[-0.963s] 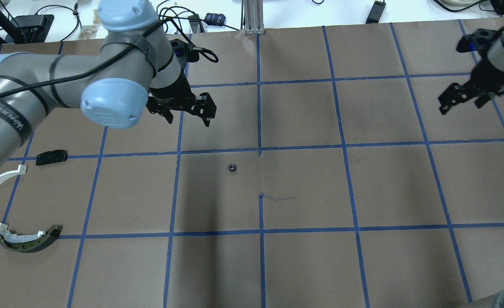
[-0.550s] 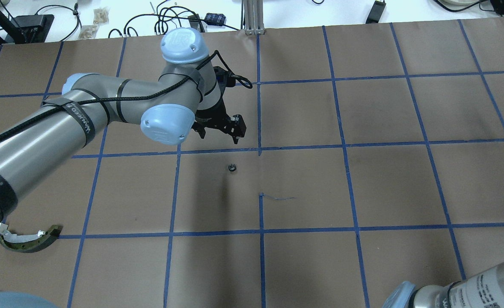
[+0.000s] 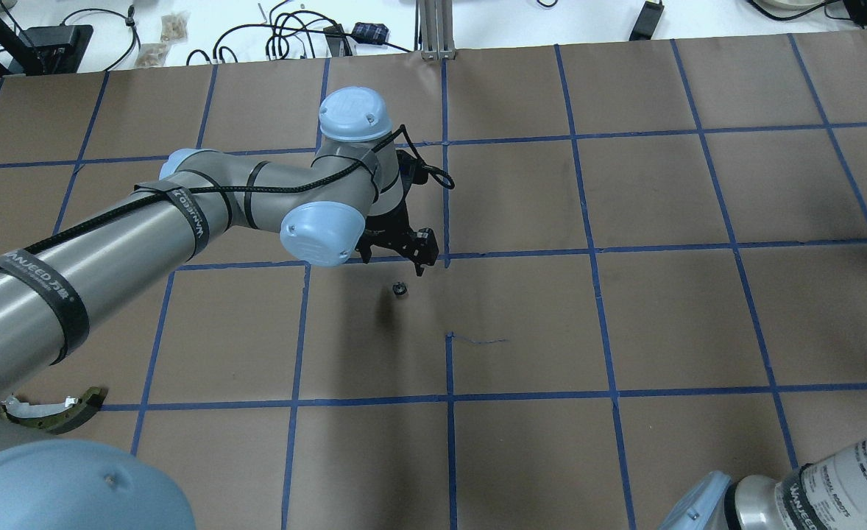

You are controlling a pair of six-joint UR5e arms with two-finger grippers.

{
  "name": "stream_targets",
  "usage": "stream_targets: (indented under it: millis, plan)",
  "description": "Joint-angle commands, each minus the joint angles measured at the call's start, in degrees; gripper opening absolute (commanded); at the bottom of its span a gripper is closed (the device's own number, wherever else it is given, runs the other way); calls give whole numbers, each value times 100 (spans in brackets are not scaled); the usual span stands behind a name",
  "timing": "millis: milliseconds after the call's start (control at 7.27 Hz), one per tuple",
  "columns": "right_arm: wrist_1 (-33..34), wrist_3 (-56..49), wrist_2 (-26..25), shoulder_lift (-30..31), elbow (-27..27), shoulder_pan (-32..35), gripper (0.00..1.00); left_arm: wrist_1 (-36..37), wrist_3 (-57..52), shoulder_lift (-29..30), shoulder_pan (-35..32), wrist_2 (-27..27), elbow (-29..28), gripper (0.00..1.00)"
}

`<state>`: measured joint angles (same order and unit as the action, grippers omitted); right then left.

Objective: Place bearing gear from tray to pile

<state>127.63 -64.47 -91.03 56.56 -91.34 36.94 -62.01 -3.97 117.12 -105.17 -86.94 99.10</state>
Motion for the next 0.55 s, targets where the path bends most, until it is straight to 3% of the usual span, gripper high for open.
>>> stream_targets:
  millis: [0, 275, 412]
  plan:
    - [-27, -30, -116, -84, 10, -63, 74, -4, -69, 92, -4, -7, 56, 96]
    - [-27, -74, -108, -119, -16, -81, 74, -4, -95, 179, -4, 2, 56, 93]
    - [-19, -126, -82, -145, -16, -81, 74, -4, -95, 250, -4, 2, 56, 85]
